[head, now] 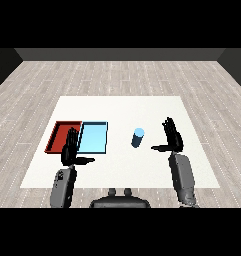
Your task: Pick the blue can and put it in the blue box
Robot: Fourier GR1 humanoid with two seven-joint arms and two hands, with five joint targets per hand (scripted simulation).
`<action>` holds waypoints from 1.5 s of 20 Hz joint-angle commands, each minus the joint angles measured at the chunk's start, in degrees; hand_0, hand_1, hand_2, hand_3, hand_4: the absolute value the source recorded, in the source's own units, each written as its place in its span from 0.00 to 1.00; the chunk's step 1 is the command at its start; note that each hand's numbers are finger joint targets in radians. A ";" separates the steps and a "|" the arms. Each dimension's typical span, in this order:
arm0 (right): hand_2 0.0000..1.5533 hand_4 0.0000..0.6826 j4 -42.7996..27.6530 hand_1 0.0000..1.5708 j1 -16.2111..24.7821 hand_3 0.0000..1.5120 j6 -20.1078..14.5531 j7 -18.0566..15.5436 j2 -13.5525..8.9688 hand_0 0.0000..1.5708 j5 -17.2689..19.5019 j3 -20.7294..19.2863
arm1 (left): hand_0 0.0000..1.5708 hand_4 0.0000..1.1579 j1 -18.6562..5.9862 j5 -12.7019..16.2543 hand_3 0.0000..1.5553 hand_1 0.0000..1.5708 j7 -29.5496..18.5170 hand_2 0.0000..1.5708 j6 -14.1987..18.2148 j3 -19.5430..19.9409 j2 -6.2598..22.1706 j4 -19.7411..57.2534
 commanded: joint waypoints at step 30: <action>0.00 0.00 20.99 0.00 -9.73 0.00 -4.38 -1.95 4.20 0.00 -1.68 1.64 | 0.00 0.00 -0.51 2.47 0.00 0.00 -5.38 0.00 -1.87 1.73 1.08 5.70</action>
